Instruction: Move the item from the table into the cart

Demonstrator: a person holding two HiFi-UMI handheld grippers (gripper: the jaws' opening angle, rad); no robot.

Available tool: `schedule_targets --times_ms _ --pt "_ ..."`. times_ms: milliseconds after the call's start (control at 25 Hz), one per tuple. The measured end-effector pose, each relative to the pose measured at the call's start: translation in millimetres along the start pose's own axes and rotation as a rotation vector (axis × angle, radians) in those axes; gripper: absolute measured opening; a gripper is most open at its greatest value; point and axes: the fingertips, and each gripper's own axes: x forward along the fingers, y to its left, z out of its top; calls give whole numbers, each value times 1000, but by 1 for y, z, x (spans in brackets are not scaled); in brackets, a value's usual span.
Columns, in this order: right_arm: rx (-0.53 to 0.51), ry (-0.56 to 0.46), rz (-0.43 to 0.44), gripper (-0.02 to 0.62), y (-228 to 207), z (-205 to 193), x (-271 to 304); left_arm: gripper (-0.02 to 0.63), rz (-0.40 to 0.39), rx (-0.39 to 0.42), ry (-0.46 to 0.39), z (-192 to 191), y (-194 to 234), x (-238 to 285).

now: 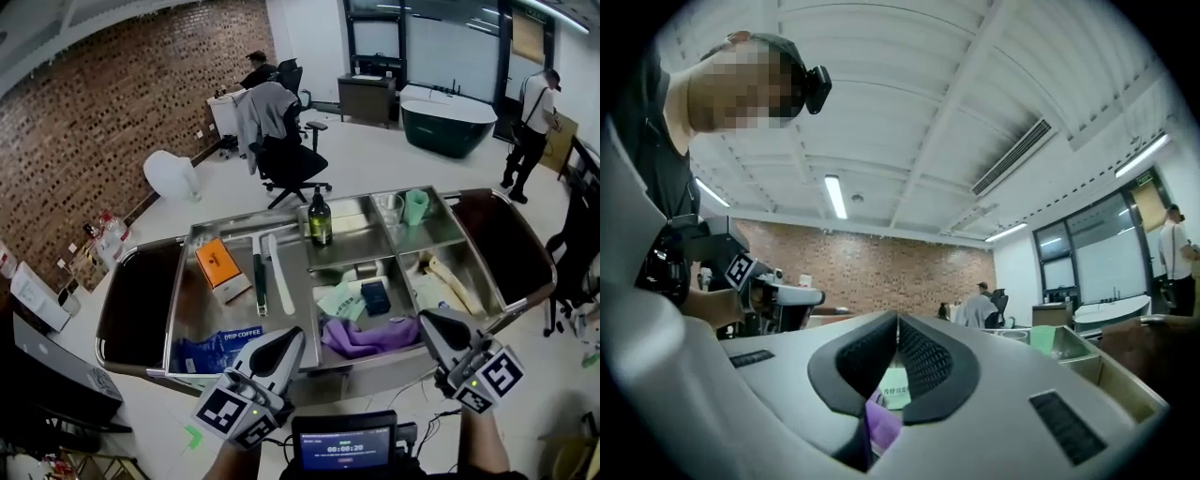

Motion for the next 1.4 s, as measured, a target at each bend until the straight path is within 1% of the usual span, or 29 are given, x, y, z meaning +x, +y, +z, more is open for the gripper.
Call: schedule_targets --times_ms 40,200,400,760,1240,1400 --pt "6 -17 -10 8 1 2 -1 0 11 -9 -4 0 2 -2" --pt "-6 -41 -11 8 8 3 1 0 46 -22 -8 0 9 -5" --pt "-8 -44 -25 8 8 3 3 0 57 -34 0 -7 8 -5" --pt "9 -42 -30 8 4 0 1 0 59 -36 -4 -9 2 -1" --pt "-15 -27 -24 8 9 4 0 0 58 -42 -8 -6 -4 2" --pt "-18 -29 -22 8 8 4 -1 0 58 -22 0 -7 -6 2"
